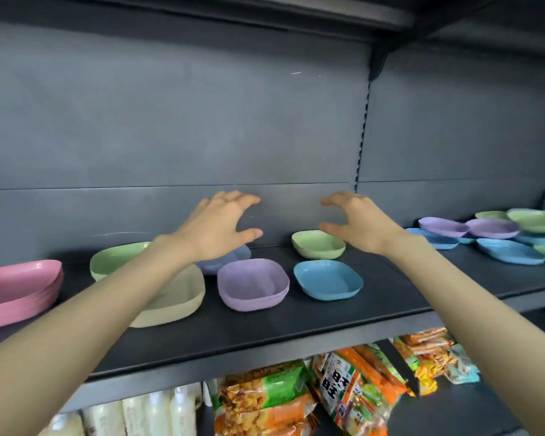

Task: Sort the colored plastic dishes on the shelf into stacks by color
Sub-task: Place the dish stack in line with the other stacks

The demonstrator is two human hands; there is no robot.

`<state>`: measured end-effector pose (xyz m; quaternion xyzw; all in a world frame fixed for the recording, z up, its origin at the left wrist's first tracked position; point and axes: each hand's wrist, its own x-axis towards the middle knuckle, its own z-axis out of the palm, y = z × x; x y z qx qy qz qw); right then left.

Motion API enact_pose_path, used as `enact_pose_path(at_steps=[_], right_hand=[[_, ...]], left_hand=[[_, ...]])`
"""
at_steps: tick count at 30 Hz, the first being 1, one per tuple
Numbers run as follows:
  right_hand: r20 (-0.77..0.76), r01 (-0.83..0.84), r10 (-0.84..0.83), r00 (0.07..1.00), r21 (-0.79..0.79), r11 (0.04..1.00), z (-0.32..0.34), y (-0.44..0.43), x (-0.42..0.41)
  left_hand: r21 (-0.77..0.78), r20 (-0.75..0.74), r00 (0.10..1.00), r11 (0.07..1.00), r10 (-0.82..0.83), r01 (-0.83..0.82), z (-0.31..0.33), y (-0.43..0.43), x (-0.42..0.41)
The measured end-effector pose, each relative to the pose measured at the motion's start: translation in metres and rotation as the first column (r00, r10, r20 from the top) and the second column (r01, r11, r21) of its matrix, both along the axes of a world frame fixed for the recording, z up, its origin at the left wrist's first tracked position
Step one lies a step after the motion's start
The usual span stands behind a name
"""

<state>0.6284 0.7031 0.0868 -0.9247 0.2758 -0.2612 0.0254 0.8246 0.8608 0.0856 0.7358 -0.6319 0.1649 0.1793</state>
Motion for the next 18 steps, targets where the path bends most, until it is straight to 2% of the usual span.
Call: enact_pose_path(at_steps=[5,12,18], right_hand=[[0.010,0.085,-0.085,0.996,-0.017,0.996,0.021,-0.049,-0.082],[0.000,0.177,-0.177,0.984,-0.030,0.984,0.033,-0.118,-0.193],[-0.036,0.249,-0.248,0.968,0.006,0.969,0.029,-0.176,-0.265]], left_hand=[[-0.065,0.085,0.996,0.997,-0.038,0.044,0.025,-0.058,-0.064],[-0.112,0.097,0.993,0.990,-0.074,0.084,0.030,-0.137,-0.175],[-0.053,0.129,0.988,0.994,-0.085,0.093,0.021,-0.201,-0.239]])
